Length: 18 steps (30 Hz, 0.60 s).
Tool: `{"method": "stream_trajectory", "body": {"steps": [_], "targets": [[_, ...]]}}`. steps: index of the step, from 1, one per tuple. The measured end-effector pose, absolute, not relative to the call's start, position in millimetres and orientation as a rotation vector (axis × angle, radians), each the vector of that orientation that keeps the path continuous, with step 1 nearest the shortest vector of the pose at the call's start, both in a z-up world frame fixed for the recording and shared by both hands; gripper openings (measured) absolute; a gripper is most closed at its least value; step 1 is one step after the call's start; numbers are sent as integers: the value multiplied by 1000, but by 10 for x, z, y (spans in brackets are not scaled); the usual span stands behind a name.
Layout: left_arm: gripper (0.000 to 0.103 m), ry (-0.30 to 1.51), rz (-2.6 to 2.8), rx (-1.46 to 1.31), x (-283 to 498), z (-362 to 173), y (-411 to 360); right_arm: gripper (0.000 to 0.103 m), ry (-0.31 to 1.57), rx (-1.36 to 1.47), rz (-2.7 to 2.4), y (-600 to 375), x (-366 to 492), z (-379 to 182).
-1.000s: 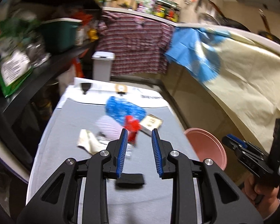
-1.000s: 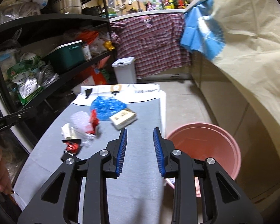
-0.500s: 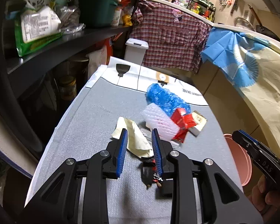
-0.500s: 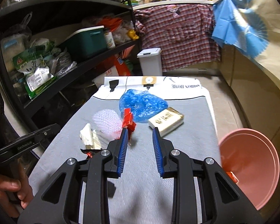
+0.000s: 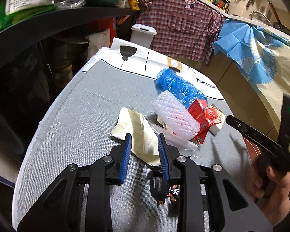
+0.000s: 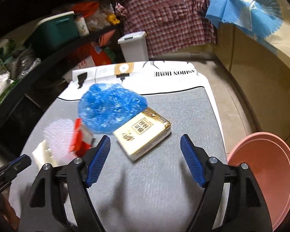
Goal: Collect trash
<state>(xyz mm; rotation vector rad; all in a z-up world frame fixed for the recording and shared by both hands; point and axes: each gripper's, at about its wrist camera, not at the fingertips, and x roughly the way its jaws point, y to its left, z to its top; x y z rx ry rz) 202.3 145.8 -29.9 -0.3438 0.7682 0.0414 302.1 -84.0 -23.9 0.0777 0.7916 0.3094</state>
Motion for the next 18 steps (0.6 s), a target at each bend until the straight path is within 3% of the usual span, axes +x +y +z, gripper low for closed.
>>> {"method": "stream_trajectory", "body": {"steps": [9, 16, 18], "targets": [[34, 785, 24, -347, 2108, -377, 1436, 86, 855, -43, 371, -615, 3318, -416], [34, 812, 21, -334, 2163, -448, 1398, 86, 889, -71, 376, -575, 3359, -506], [34, 815, 21, -330, 2170, -445, 1388, 77, 888, -75, 377, -572, 3353, -512]]}}
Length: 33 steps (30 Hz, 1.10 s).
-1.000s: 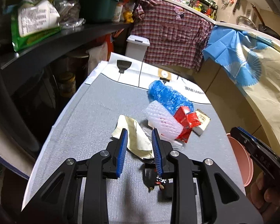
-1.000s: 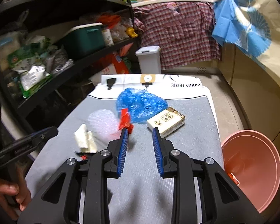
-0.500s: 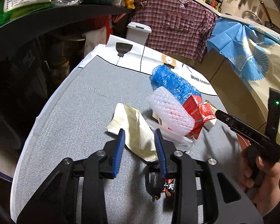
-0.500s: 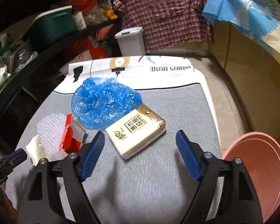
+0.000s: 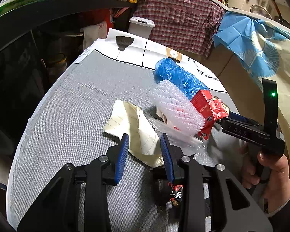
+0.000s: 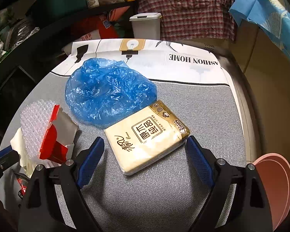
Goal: Collect trash
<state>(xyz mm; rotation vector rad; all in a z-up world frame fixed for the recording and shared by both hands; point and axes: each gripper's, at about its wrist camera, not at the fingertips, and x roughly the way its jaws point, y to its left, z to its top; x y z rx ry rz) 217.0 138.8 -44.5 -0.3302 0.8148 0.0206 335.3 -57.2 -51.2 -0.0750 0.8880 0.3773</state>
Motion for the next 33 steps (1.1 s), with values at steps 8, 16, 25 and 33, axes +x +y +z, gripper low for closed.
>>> {"method": "stream_trajectory", "body": {"steps": [8, 16, 25, 33], "targets": [[8, 806, 23, -274, 2134, -377, 1335, 23, 896, -62, 387, -617, 3293, -522], [4, 754, 76, -275, 2016, -179, 1417, 4, 877, -28, 375, -737, 3185, -423], [4, 744, 65, -300, 1953, -113, 1429, 89, 824, 13, 322, -674, 3373, -252], [4, 742, 68, -317, 1953, -119, 1480, 88, 884, -53, 302, -381, 3650, -438]]}}
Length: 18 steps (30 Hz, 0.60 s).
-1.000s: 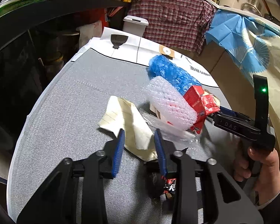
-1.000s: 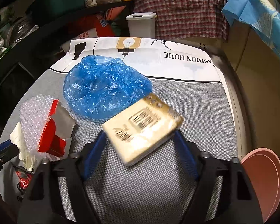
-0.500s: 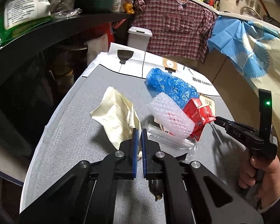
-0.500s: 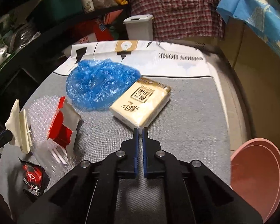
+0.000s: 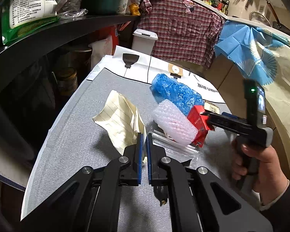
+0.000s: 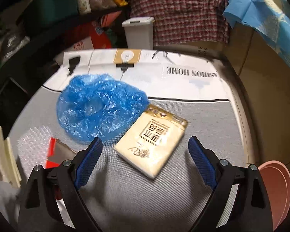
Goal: Collect trash
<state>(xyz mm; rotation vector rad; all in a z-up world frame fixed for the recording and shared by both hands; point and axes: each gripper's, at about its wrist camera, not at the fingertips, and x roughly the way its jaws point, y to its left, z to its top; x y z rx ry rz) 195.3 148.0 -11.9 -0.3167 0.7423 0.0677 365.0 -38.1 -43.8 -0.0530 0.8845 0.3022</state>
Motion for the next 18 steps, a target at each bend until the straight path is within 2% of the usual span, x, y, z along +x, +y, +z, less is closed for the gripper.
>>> {"method": "stream_trajectory", "body": {"steps": [2, 4, 5, 8, 18], "targets": [[4, 743, 69, -323, 1959, -124, 1494, 85, 894, -39, 269, -417, 3691, -456], [4, 743, 66, -326, 1969, -124, 1502, 77, 905, -41, 244, -452, 3713, -476], [4, 742, 64, -326, 1975, -121, 1499, 69, 913, -43, 244, -459, 3716, -492], [4, 737, 57, -327, 1976, -102, 1493, 60, 926, -43, 252, -493, 3695, -517], [4, 702, 48, -314, 1868, 35, 1469, 54, 890, -38, 247, -743, 3323, -275]]}}
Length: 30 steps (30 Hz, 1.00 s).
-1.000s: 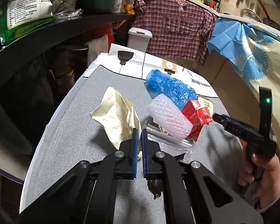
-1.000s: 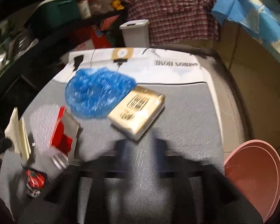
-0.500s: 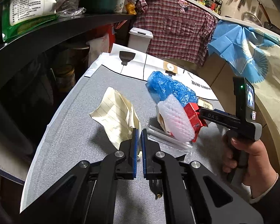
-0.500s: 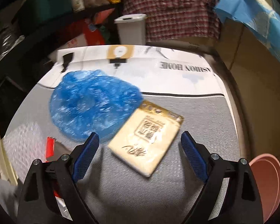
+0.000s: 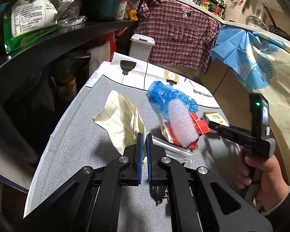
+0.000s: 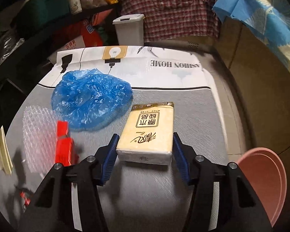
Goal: Collect trash
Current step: 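Carry the cream tissue pack over the pink bucket with the right tool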
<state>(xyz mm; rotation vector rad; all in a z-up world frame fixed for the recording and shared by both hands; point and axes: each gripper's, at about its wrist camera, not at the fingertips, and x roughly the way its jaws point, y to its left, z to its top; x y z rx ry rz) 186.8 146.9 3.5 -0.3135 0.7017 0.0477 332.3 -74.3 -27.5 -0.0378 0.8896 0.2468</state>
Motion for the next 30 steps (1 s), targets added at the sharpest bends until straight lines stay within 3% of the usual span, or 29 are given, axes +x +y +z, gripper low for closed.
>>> {"method": "stream_trajectory", "body": {"steps": [30], "targets": [[4, 628, -68, -175, 1370, 424, 828, 54, 624, -62, 280, -1592, 1646, 841]]}}
